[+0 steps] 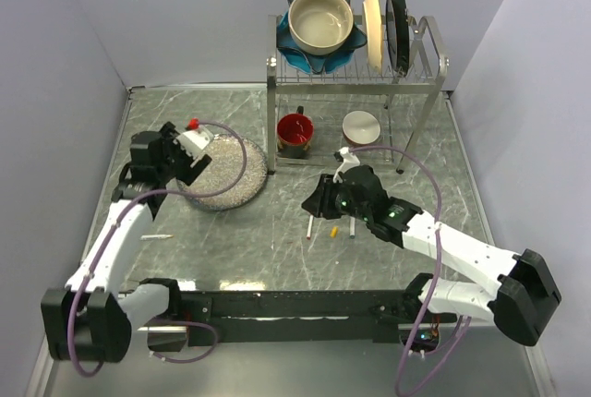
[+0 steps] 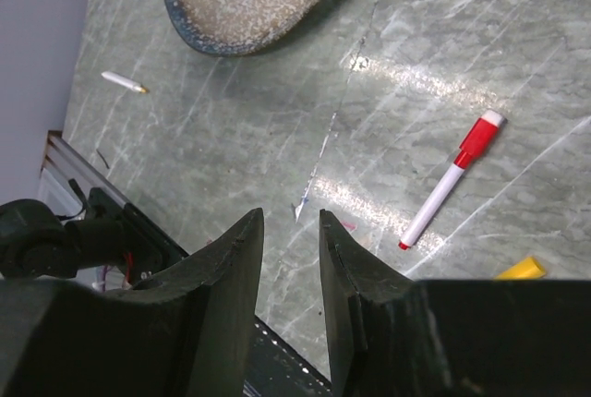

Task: Insert the pens into the pen caps

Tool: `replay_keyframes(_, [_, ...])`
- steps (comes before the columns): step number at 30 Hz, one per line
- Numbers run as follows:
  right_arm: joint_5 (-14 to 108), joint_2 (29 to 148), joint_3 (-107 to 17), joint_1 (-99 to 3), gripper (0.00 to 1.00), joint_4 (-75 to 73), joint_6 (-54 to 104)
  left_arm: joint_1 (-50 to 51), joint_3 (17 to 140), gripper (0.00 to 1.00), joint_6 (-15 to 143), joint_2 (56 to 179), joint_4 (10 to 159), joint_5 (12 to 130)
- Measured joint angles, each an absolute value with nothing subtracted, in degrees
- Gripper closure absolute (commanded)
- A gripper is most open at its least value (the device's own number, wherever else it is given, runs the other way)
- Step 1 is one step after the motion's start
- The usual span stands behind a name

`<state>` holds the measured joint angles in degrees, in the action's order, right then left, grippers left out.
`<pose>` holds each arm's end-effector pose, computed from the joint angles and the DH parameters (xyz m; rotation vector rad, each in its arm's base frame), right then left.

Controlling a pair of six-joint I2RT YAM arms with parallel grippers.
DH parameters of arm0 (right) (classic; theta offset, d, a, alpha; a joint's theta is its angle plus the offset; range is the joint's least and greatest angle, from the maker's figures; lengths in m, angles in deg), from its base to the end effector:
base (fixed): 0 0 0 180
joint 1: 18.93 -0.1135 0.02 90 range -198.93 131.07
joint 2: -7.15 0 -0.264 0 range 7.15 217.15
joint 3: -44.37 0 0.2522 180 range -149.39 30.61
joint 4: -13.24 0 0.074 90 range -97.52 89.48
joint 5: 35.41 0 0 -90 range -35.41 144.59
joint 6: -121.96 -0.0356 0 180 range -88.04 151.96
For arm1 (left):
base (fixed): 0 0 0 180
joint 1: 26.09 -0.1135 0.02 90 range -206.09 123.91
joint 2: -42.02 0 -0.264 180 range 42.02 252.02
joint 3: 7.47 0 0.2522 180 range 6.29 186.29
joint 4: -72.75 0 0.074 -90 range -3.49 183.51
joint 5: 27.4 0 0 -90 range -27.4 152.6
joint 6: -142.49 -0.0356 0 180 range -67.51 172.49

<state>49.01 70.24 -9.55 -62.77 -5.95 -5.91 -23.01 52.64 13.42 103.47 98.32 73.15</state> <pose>0.1749 0.1727 0.2567 -0.1794 2.2052 0.9446 0.2425 -0.0196 0.2902 0.8393 1.8573 0.2072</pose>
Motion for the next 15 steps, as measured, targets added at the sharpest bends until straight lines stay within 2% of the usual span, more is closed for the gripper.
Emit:
replay_keyframes(4, [49.0,68.3,-9.1,-62.8,0.62,-5.2,-5.9,-23.0,52.2,0.14,3.3,107.2,106.9,69.2])
replay_keyframes(10, [49.0,68.0,-8.9,-62.8,0.62,-4.6,-5.9,-25.9,45.2,0.15,-7.8,104.5,117.0,61.9])
replay_keyframes(15, [49.1,68.0,-8.9,-62.8,0.62,-4.7,-5.9,-30.0,45.1,0.17,-12.7,102.0,121.4,60.1])
